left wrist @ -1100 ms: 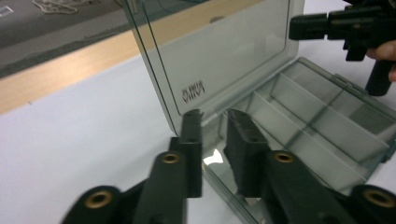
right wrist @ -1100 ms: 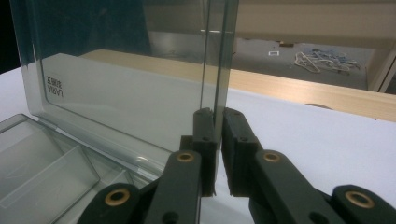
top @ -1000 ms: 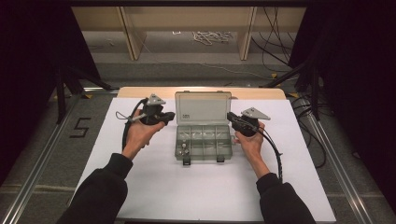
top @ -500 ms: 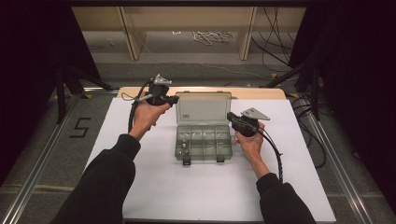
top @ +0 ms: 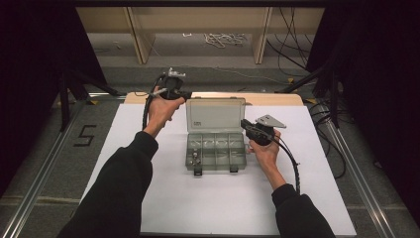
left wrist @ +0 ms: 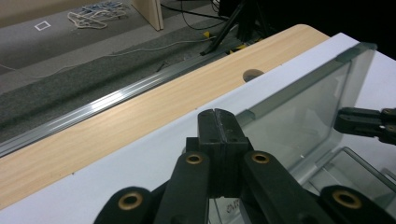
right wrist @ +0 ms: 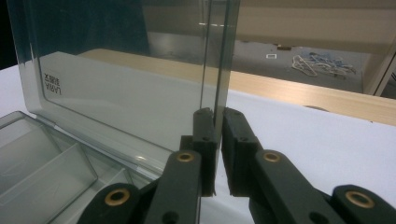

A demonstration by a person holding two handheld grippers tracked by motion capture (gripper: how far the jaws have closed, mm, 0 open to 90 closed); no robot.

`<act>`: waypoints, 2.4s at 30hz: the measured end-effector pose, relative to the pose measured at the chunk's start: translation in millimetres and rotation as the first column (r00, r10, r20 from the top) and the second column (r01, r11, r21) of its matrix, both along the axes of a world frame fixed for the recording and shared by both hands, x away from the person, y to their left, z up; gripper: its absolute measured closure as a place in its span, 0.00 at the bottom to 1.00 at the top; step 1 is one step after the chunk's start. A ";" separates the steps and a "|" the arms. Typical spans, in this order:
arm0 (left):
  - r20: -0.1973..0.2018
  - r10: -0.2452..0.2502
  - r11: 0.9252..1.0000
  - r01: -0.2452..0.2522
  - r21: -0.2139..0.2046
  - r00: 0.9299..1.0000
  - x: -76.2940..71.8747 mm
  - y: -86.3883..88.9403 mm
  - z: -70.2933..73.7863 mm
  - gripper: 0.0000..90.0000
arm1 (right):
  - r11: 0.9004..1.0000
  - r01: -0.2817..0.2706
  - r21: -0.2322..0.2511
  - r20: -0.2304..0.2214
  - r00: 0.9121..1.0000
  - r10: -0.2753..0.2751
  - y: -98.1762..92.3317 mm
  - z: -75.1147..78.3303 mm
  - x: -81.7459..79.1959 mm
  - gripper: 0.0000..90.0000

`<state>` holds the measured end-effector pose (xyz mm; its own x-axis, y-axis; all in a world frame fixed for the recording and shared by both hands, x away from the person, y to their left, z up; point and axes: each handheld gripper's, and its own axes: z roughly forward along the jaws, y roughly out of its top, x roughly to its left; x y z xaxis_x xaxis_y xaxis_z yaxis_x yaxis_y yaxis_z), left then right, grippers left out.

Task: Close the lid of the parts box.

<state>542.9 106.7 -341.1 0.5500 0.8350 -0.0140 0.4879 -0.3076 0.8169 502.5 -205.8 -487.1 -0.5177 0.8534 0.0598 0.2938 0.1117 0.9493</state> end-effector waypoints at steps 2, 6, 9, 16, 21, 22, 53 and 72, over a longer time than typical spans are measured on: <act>-0.005 -0.002 1.000 0.002 0.023 1.000 2.4 0.2 0.0 1.00 | 1.000 0.005 0.003 0.007 1.000 -0.005 0.5 -0.5 0.3 0.94; 0.012 0.024 1.000 -0.024 0.007 1.000 8.1 -2.7 -2.1 1.00 | 1.000 0.004 0.001 0.002 1.000 -0.004 0.3 -0.2 0.0 0.94; -0.001 0.016 0.999 -0.016 0.029 1.000 11.6 -2.4 -2.2 1.00 | 1.000 0.005 -0.002 0.002 1.000 -0.005 0.3 -0.1 -0.2 0.94; -0.019 0.046 0.999 -0.046 0.006 0.999 19.6 -6.9 -7.2 1.00 | 1.000 0.007 -0.004 0.001 1.000 -0.007 0.4 -0.1 -0.3 0.94; -0.036 0.038 0.999 -0.037 0.029 0.999 22.4 -7.3 -11.1 1.00 | 1.000 0.006 0.004 -0.002 1.000 -0.006 0.8 -0.5 0.0 0.94; -0.042 0.034 0.999 -0.033 0.027 0.999 23.0 -7.5 -11.4 1.00 | 1.000 0.004 0.011 -0.007 1.000 -0.004 1.1 -0.6 -0.2 0.94; -0.066 -0.094 0.993 0.098 0.066 0.993 -14.2 -16.5 -6.2 1.00 | 1.000 0.022 -0.018 -0.057 0.998 -0.023 -1.1 40.4 -44.3 0.42; -0.029 -0.156 0.986 0.157 0.048 0.987 -58.1 -10.7 -19.8 1.00 | 0.998 -0.008 -0.063 -0.100 0.995 0.002 -10.1 53.1 -100.9 0.30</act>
